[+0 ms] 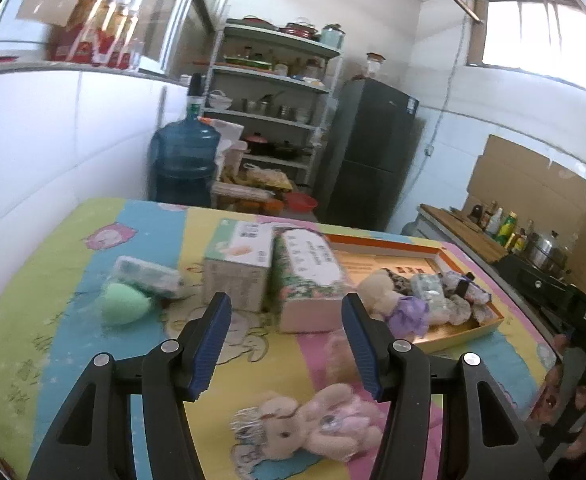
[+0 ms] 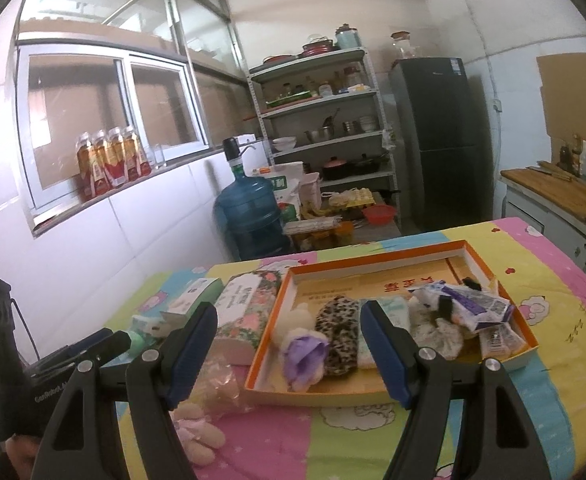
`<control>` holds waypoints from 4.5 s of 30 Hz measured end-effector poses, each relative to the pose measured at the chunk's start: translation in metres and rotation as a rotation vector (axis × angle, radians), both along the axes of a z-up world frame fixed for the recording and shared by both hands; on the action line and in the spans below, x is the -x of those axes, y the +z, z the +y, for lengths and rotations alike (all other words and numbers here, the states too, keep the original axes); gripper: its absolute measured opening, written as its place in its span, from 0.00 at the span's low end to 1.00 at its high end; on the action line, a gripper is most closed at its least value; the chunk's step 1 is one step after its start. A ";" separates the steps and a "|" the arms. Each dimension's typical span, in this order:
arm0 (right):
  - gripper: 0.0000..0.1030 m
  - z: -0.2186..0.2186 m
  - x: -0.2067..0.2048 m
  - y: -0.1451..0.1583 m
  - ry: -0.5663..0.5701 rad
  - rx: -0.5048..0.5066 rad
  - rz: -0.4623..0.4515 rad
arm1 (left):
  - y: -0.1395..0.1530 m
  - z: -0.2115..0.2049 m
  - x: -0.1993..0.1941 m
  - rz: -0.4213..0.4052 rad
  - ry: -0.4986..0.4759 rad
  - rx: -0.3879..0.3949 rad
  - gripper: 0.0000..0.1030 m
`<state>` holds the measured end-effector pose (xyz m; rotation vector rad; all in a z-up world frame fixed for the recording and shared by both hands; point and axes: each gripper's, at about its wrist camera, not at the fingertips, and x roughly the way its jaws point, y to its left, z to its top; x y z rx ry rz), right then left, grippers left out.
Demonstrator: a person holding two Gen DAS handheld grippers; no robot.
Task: Organize soft objects
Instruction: 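Withdraw both tools from the box toward the remaining loose items, then grasp the pink-dressed crowned bear with the right tool while the left tool grasps the clear bread bag, then carry the pink bear and the bread bag over the box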
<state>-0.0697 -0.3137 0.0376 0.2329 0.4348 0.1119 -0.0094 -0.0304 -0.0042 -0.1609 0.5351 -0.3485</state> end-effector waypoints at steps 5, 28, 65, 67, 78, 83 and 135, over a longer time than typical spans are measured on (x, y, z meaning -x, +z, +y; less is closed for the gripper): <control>0.71 0.018 0.000 -0.005 0.040 0.018 0.017 | -0.006 0.021 0.002 0.015 0.034 0.012 0.57; 0.71 0.114 -0.020 -0.094 0.437 0.134 0.292 | -0.029 0.050 0.004 0.059 0.085 0.034 0.57; 0.45 0.113 0.004 -0.093 0.544 0.195 0.279 | -0.043 0.017 -0.014 0.111 -0.078 0.047 0.59; 0.45 0.094 0.011 -0.091 0.488 0.184 0.280 | -0.042 0.001 -0.015 0.107 -0.133 0.035 0.59; 0.46 -0.005 0.041 -0.078 0.208 0.104 0.242 | -0.058 -0.085 -0.038 0.151 -0.284 -0.073 0.62; 0.46 -0.018 0.043 -0.079 0.196 0.074 0.225 | -0.066 -0.101 -0.048 0.178 -0.268 -0.115 0.62; 0.46 -0.066 -0.012 -0.034 0.058 0.082 0.104 | 0.015 -0.155 -0.048 -0.010 -0.177 -0.106 0.55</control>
